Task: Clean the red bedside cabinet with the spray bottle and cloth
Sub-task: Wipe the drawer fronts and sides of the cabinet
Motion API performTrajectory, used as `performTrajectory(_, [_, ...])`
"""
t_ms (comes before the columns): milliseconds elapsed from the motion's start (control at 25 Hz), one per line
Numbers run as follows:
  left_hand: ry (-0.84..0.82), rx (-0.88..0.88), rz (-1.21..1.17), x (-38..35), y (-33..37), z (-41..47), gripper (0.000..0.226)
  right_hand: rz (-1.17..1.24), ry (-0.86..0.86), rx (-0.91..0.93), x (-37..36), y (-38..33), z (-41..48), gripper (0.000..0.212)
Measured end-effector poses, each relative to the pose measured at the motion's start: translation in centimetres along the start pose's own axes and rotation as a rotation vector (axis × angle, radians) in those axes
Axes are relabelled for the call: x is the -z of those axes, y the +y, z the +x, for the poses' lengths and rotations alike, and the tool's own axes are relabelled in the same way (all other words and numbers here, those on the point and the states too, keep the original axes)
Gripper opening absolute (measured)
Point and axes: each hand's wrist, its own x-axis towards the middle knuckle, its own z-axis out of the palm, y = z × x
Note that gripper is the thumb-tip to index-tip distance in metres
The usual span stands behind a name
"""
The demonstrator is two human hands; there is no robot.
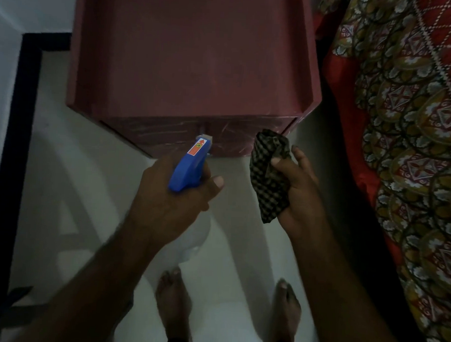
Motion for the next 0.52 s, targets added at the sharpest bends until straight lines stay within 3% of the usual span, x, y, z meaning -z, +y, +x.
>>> performTrajectory(240, [0.102, -0.010, -0.091, -3.4, -2.2, -1.2, 0.022, 0.211, -0.136, -0.155, 1.4, 1.3, 1.3, 0.013])
performTrajectory(520, [0.178, -0.023, -0.221, -5.0, -7.5, 0.3, 0.019, 0.569, -0.289, -0.241, 3.0, 6.3, 2.4, 0.054])
